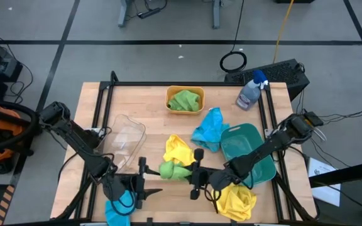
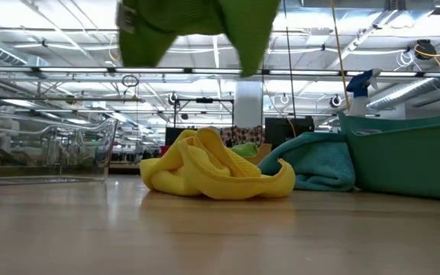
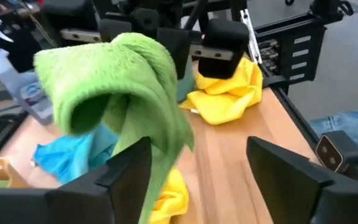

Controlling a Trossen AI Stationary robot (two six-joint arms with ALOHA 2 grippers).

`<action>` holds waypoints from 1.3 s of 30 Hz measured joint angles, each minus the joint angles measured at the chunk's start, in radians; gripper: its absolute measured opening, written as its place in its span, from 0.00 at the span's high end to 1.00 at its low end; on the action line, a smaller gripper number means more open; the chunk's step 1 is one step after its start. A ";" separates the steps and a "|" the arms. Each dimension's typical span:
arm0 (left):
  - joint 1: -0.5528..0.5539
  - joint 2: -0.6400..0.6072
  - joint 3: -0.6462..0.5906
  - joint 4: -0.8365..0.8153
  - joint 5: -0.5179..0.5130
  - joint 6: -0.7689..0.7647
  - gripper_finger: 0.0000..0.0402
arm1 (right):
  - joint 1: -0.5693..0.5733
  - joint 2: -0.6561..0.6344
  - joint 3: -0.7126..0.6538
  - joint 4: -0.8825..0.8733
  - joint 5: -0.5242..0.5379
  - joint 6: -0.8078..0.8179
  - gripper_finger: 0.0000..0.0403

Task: Sort microfiber towel by color & place in baskets
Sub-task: Put the green microfiber cloth into the orange bin

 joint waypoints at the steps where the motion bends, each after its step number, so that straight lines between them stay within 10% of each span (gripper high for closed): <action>1: -0.014 0.000 0.000 -0.002 -0.025 0.000 0.31 | 0.009 -0.012 0.000 -0.028 0.016 0.008 0.92; 7: -0.079 -0.002 0.000 0.094 -0.147 0.113 0.30 | 0.053 -0.064 0.000 -0.162 0.077 0.071 0.93; 19: -0.014 0.091 0.001 0.488 -0.078 0.549 0.30 | 0.057 -0.068 0.000 -0.149 0.096 0.068 0.91; 39: 0.163 0.163 0.001 0.528 -0.015 0.520 0.30 | 0.056 -0.068 -0.001 -0.150 0.096 0.068 0.91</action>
